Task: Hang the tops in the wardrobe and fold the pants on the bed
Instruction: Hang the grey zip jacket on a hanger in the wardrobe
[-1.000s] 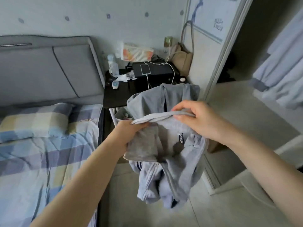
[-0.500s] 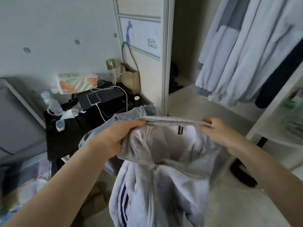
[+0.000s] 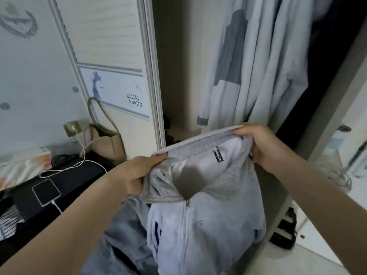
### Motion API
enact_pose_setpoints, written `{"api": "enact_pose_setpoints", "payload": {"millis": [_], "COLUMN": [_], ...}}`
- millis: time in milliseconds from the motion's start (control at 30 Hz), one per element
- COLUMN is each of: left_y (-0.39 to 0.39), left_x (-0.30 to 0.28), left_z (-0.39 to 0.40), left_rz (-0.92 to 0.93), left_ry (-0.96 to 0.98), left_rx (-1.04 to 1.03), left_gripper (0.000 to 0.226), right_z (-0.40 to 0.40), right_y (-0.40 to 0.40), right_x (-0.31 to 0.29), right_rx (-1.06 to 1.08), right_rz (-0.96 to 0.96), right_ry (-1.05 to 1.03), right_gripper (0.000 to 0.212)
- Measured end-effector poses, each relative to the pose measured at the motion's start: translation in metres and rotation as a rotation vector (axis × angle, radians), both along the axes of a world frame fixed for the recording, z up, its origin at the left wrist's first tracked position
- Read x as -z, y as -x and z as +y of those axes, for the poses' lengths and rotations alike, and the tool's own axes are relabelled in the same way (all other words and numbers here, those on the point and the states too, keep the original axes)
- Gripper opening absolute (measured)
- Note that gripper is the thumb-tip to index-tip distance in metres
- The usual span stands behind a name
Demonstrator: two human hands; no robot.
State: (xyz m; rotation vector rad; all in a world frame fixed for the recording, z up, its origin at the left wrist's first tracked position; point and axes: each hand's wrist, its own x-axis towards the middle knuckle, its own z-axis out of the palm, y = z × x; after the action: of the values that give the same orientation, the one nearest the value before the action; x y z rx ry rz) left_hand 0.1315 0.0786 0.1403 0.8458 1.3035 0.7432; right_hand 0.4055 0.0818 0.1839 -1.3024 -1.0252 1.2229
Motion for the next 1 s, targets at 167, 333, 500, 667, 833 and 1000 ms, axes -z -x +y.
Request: {"api": "enact_pose_setpoints", "payload": {"millis": [167,333,500,667,833,1000], "left_y": [-0.001,0.0,-0.003,0.011,0.022,0.011], "left_x": [-0.038,-0.066,-0.082,-0.094,-0.122,-0.152], "left_z": [0.064,0.135,0.193,0.227,0.246,0.264], "left_rz": [-0.231,-0.169,0.289,0.696,0.373,0.221], "left_ry": [-0.013,-0.133,-0.392,-0.499,-0.458,-0.552], "left_rx": [-0.003,-0.009,-0.079,0.014,-0.08,-0.08], "left_gripper": [0.028,0.029,0.045,0.053,0.042,0.04], "right_z": [0.051,0.11,0.173,0.212,0.235,0.239], "right_y": [0.006,0.0,-0.004,-0.001,0.005,0.009], "right_x": [-0.011,-0.02,-0.025,-0.032,-0.043,-0.061], "right_rx": [0.133,0.145,0.122,0.127,0.068,-0.075], "right_rz": [-0.076,-0.124,-0.112,-0.042,-0.474,-1.005], "right_ry": [-0.107,-0.212,-0.282,-0.385,-0.525,-0.546], "right_gripper": [0.014,0.024,0.016,0.014,0.023,0.037]}}
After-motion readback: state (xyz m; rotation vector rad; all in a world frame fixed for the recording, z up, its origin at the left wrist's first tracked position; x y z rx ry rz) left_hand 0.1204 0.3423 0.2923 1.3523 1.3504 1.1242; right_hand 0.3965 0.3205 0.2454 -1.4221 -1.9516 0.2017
